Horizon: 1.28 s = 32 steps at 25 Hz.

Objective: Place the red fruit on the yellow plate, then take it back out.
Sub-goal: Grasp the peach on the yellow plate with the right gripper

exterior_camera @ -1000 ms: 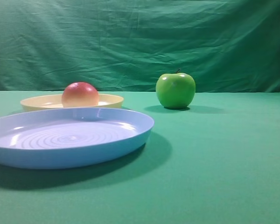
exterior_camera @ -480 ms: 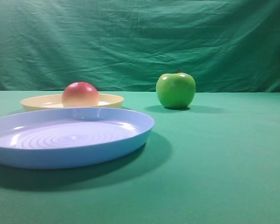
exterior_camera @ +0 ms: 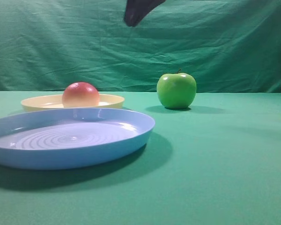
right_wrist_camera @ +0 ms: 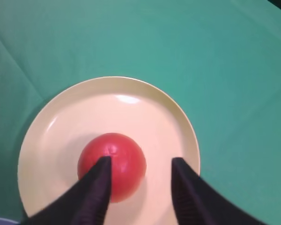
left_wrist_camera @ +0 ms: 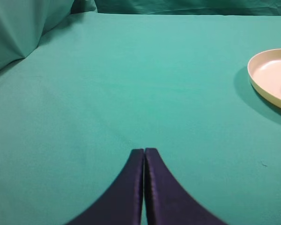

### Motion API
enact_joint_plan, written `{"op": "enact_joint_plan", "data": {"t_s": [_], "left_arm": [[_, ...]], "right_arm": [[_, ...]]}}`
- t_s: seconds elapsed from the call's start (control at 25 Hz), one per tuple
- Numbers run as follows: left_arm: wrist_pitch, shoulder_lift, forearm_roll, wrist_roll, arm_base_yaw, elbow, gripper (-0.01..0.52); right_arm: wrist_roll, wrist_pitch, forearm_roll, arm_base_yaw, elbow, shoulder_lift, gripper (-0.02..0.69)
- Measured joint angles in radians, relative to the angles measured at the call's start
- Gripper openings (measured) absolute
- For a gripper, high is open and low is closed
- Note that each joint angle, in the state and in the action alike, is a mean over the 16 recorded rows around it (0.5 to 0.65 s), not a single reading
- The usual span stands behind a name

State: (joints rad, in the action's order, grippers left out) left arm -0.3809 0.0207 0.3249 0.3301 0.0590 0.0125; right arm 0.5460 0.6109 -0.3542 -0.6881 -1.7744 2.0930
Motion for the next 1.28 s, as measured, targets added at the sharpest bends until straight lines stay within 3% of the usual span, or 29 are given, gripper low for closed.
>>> {"op": "enact_joint_plan", "data": {"t_s": [0.28,0.56,0.76,1.0,1.28], "left_arm": [[0.0,0.0,0.0,0.0,0.0,0.0,0.0],[0.0,0.0,0.0,0.0,0.0,0.0,0.0],[0.0,0.0,0.0,0.0,0.0,0.0,0.0],[0.0,0.0,0.0,0.0,0.0,0.0,0.0],[0.0,0.0,0.0,0.0,0.0,0.0,0.0]], "right_arm": [[0.049,-0.012,-0.063,-0.015,-0.082,0.127,0.607],[0.071,-0.035,-0.084,-0.028,-0.102,0.207,0.645],[0.085,-0.045,-0.087,-0.032,-0.104,0.241,0.583],[0.094,-0.004,-0.068,-0.033,-0.122,0.258,0.425],[0.033,0.157,0.005,-0.022,-0.189,0.202,0.252]]}}
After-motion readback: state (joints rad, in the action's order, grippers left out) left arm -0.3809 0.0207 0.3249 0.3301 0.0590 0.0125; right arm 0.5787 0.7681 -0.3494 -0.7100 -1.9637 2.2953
